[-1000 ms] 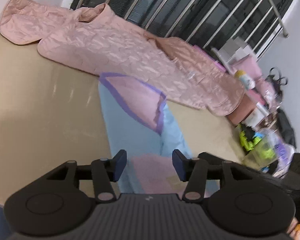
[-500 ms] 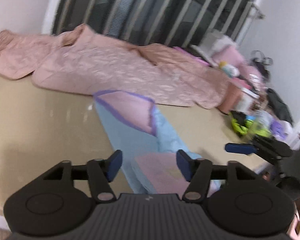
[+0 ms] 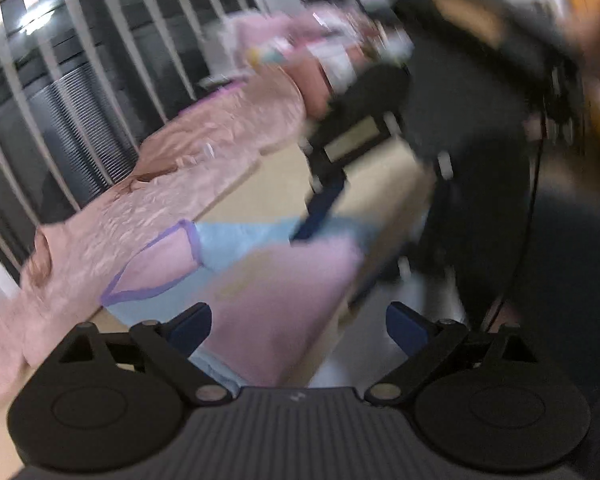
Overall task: Fold clothes
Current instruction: 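Fold the pink end over toward the purple-trimmed end with both grippers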
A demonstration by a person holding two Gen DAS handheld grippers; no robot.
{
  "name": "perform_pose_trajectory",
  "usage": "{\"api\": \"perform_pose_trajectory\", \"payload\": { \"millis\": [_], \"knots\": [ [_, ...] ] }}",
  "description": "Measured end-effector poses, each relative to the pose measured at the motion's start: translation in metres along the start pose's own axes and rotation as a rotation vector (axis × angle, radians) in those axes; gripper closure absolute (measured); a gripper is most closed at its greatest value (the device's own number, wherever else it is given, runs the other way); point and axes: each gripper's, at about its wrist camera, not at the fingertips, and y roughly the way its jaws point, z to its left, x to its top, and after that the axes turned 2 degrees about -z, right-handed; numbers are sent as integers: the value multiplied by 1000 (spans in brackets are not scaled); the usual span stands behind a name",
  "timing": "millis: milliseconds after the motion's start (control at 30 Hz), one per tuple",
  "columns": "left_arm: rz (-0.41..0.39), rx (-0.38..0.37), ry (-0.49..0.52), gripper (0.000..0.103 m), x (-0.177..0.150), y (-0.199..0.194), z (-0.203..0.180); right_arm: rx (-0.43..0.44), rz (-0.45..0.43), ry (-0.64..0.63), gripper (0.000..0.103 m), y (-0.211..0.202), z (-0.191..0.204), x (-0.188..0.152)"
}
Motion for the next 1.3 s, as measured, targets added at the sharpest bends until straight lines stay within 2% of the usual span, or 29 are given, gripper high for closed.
{"api": "perform_pose_trajectory", "payload": {
  "millis": [33, 67, 100, 200, 267, 333, 433, 533, 600, 633, 700, 767, 833, 1033, 1100, 1133, 1200, 1300],
  "knots": [
    [15, 10, 29, 9, -2, 3, -2, 4, 5, 11, 68, 0, -1, -1],
    [26, 12, 42, 14, -4, 5, -2, 14, 8, 29, 73, 0, -2, -2],
    [37, 15, 48, 24, -7, 7, -2, 28, 6, 56, 74, -1, -4, -2],
    [68, 23, -10, 30, -12, 8, 9, 35, -5, 100, 81, -4, -6, -3],
    [86, 4, -56, 35, -14, 5, 19, 43, -12, 109, 89, -9, -6, -3],
    [84, -16, -75, 39, -16, 0, 26, 68, -18, 123, 89, -12, -6, -2],
    [96, -15, -47, 44, -16, 0, 27, 93, -29, 145, 92, -16, -7, -3],
    [95, -26, -10, 56, -15, -1, 23, 139, -51, 195, 95, -23, -14, -2],
    [86, -39, -3, 76, -13, -5, 24, 155, -65, 219, 95, -28, -18, -2],
    [85, -50, -12, 79, -13, -5, 26, 153, -66, 223, 95, -29, -20, -2],
    [80, -76, -50, 82, -11, -4, 36, 148, -69, 228, 91, -30, -23, -3],
    [90, -102, -100, 84, -9, -2, 46, 136, -74, 220, 66, -28, -23, -5],
    [90, -144, -172, 86, -7, -2, 59, 124, -78, 212, 61, -25, -24, -6],
    [70, -217, -253, 86, -2, -8, 81, 91, -89, 195, 63, -18, -27, -12],
    [82, -235, -274, 86, -4, -4, 86, 129, -79, 245, 75, -11, -35, -17],
    [87, -245, -285, 86, -4, -3, 88, 157, -81, 284, 90, -10, -41, -19],
    [77, -279, -306, 87, -4, -4, 93, 211, -97, 372, 91, -10, -54, -22],
    [46, -338, -365, 87, -2, -9, 106, 277, -122, 435, 92, -18, -76, -22]
  ]
}}
